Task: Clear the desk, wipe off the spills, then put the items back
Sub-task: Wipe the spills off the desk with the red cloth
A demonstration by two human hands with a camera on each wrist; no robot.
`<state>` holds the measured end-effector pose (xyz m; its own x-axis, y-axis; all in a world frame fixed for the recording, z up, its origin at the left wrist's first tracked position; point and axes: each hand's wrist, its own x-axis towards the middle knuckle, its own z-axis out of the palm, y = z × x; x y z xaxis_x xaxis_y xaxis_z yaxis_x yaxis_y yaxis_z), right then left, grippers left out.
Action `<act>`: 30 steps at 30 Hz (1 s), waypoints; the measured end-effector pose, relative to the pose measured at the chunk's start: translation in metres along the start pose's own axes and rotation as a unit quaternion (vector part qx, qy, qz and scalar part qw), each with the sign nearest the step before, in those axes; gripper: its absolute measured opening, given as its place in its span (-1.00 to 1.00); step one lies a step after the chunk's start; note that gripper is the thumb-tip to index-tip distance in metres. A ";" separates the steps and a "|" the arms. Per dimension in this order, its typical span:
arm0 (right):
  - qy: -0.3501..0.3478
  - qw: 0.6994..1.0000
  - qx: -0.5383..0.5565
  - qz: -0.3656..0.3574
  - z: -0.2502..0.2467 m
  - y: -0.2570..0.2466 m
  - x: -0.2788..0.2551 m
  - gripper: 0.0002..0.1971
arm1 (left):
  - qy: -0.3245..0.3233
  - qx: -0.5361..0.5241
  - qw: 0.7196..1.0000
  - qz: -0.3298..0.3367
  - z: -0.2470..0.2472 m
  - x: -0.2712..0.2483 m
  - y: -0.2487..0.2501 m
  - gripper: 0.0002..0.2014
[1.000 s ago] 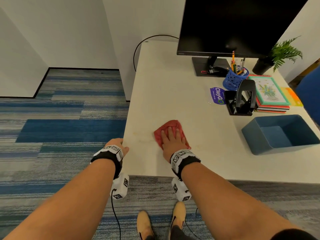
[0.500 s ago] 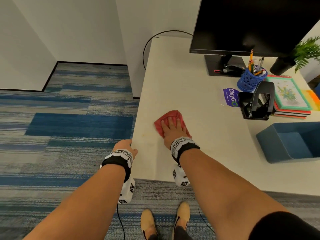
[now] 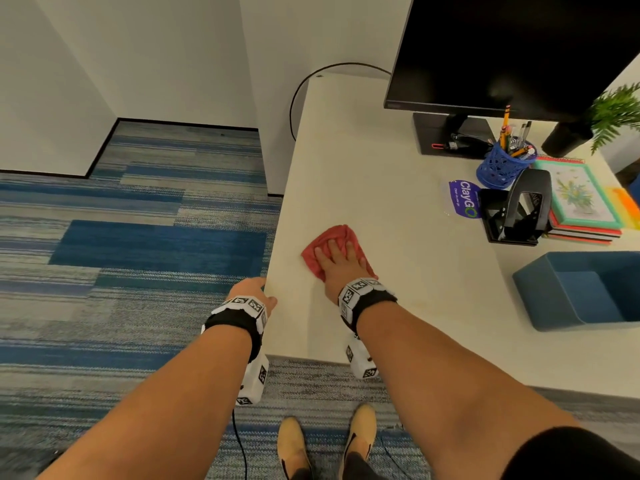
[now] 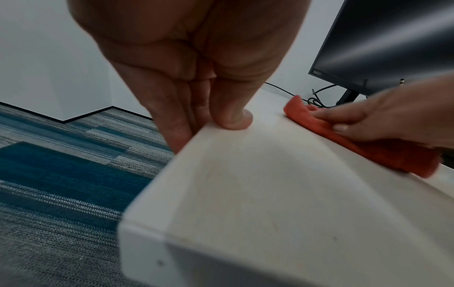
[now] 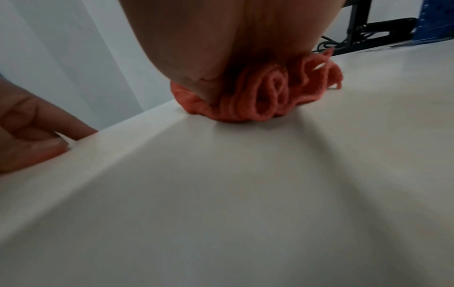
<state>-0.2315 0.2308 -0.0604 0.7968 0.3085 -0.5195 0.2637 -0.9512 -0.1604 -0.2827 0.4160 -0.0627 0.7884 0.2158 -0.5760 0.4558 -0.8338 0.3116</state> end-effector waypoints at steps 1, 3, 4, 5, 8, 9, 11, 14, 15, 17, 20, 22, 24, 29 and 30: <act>0.002 1.000 -0.011 -0.023 0.002 -0.009 -0.001 -0.24 | 0.001 -0.002 1.000 0.001 0.000 0.000 0.000 -0.60; -0.004 0.996 -0.035 -0.078 0.013 -0.023 -0.009 -0.26 | 0.004 -0.002 1.000 0.005 0.001 0.000 -0.002 -0.61; -0.006 0.994 -0.041 -0.098 0.019 -0.026 -0.014 -0.27 | 0.008 -0.003 1.000 0.006 0.001 0.000 -0.002 -0.61; -0.004 0.993 -0.042 -0.109 0.024 -0.024 -0.020 -0.29 | 0.010 -0.003 1.000 0.007 0.001 0.001 -0.002 -0.60; 0.000 0.994 -0.033 -0.100 0.023 -0.001 -0.028 -0.32 | 0.010 -0.008 1.000 0.000 0.002 0.001 -0.002 -0.60; -0.001 0.997 -0.025 -0.075 0.019 0.008 -0.025 -0.32 | 0.008 -0.009 1.000 -0.004 0.003 0.001 -0.002 -0.58; -0.001 1.000 -0.006 -0.013 0.006 0.019 -0.013 -0.30 | 0.008 -0.006 1.000 -0.006 0.003 0.000 0.000 -0.56; -0.001 0.999 0.024 0.021 -0.006 0.001 0.006 -0.26 | 0.016 -0.011 1.000 -0.006 0.004 0.000 0.000 -0.56; 0.000 1.000 0.022 0.006 -0.005 -0.011 0.007 -0.24 | 0.018 -0.012 1.000 -0.006 0.005 0.000 0.000 -0.57; 0.007 0.998 -0.004 -0.055 0.007 -0.033 -0.001 -0.23 | 0.023 -0.007 1.000 -0.009 0.006 0.000 0.000 -0.55; 0.015 0.994 -0.015 -0.107 0.029 -0.035 -0.024 -0.28 | 0.024 0.004 1.000 -0.003 0.006 0.001 -0.001 -0.57; 0.018 0.995 -0.009 -0.096 0.034 -0.010 -0.035 -0.30 | 0.017 0.008 1.000 -0.002 0.006 0.001 0.000 -0.61; 0.033 0.999 0.004 -0.034 0.031 0.024 -0.041 -0.30 | 0.013 0.016 1.000 -0.010 0.005 0.001 0.001 -0.60; 0.052 0.981 0.081 0.169 0.015 0.065 -0.034 -0.26 | 0.013 0.030 0.999 -0.014 0.006 0.002 0.003 -0.59; 0.059 0.980 0.083 0.170 0.014 0.055 -0.032 -0.25 | 0.012 0.034 0.999 -0.013 0.006 0.002 0.003 -0.60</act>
<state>-0.2499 0.1688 -0.0648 0.8836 -0.0369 -0.4667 -0.1124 -0.9845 -0.1350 -0.2819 0.4108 -0.0676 0.7870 0.2486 -0.5646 0.4475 -0.8600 0.2451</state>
